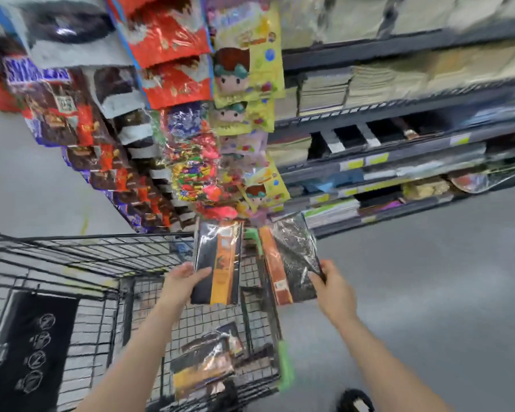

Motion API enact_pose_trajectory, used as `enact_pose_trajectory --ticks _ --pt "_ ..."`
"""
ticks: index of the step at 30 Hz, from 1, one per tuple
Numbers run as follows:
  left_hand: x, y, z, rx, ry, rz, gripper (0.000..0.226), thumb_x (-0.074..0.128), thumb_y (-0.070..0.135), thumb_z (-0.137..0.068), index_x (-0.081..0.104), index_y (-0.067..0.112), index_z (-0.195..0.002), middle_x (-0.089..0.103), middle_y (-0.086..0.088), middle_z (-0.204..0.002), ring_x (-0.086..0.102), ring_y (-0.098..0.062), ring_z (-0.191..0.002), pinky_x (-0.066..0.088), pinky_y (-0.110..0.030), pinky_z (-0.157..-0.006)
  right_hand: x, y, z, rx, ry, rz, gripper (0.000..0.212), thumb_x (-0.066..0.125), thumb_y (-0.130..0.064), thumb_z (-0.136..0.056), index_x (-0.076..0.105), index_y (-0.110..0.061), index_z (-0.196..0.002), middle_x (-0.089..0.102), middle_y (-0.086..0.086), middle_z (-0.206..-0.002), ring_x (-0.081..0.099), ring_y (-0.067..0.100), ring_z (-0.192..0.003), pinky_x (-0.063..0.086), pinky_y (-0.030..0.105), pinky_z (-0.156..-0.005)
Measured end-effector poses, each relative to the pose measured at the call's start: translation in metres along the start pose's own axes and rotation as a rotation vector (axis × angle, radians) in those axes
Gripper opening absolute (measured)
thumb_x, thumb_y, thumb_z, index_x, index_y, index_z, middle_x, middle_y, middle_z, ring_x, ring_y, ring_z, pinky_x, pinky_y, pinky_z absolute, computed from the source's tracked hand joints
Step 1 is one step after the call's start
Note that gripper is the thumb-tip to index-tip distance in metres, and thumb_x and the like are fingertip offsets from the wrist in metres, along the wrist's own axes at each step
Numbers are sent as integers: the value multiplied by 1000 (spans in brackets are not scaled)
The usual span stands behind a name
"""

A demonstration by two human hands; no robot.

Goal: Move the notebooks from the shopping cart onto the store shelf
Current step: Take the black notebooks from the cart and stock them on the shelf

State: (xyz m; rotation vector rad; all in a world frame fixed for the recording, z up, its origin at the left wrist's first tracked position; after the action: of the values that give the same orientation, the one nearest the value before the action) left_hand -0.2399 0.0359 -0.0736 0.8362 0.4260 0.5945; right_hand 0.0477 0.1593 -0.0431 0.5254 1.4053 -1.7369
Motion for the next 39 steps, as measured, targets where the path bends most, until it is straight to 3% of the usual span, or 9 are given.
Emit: enact_pose_trajectory --ticks 4,9,12,18,21,25,32,35,39 --pt "101 31 56 68 -16 -40 25 76 10 -73 64 4 -93 68 -14 -91 65 -26 -79 55 -27 -66 -78 61 -27 35 -46 -120 27 55 -33 -88 53 -17 -109 68 10 -103 62 32 -98 48 41 -80" --pt "214 50 99 144 -2 -92 32 77 9 -72 62 4 -99 65 -7 -85 64 -21 -78 53 -32 -75 -178 126 -55 -11 -56 -213 24 56 -23 -89 55 -8 -109 67 14 -101 61 33 -92 47 41 -80" --pt "270 60 118 231 -29 -136 20 72 -1 -74 62 3 -91 65 6 -68 62 -5 -58 47 -10 -53 -229 160 -66 6 -18 -226 22 56 -19 -89 56 -6 -107 66 17 -98 61 34 -91 45 40 -78" --pt "345 90 122 249 -125 -217 17 76 2 -72 67 16 -73 73 -8 -79 67 -28 -83 54 -43 -83 -300 214 -89 82 70 -302 21 55 -15 -89 55 -4 -108 63 10 -84 55 27 -78 37 32 -68" --pt "387 102 116 249 -172 -200 13 73 1 -74 66 11 -78 73 -2 -71 68 -17 -68 57 -31 -69 -324 232 -109 112 99 -329 21 54 -13 -90 56 -3 -108 58 5 -70 54 27 -67 39 35 -64" --pt "439 114 96 261 -163 -222 15 73 1 -75 62 0 -85 66 -4 -73 61 3 -47 50 -13 -49 -347 251 -140 121 125 -318 20 54 -13 -90 56 -1 -105 60 12 -82 55 28 -76 37 32 -68" --pt "516 143 27 205 -194 -166 14 71 2 -76 61 10 -80 72 4 -68 64 -3 -52 52 -16 -52 -379 263 -240 164 101 -340 20 52 -12 -90 57 -5 -109 63 12 -86 57 28 -76 42 32 -66" --pt "542 154 -6 183 -169 -147 16 72 1 -75 62 5 -87 71 -6 -80 65 -5 -57 53 -17 -58 -391 265 -290 209 81 -344 19 52 -13 -91 57 -4 -106 64 10 -82 62 31 -80 47 39 -77" --pt "572 177 -36 168 -134 -130 20 73 2 -75 62 0 -92 67 -11 -84 64 -9 -60 52 -19 -59 -412 259 -345 191 53 -351 12 49 -13 -93 54 -12 -104 58 -4 -70 56 25 -75 41 31 -72"
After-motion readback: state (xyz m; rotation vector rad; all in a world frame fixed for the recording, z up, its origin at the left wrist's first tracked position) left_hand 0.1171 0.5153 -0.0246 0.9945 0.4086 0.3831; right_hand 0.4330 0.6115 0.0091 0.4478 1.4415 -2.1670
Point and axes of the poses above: each hand's wrist, its own z-axis away from the middle knuckle, its own x-axis out of the palm, y = z × x, the point moved 1 cm from there along -z, towards the middle knuckle
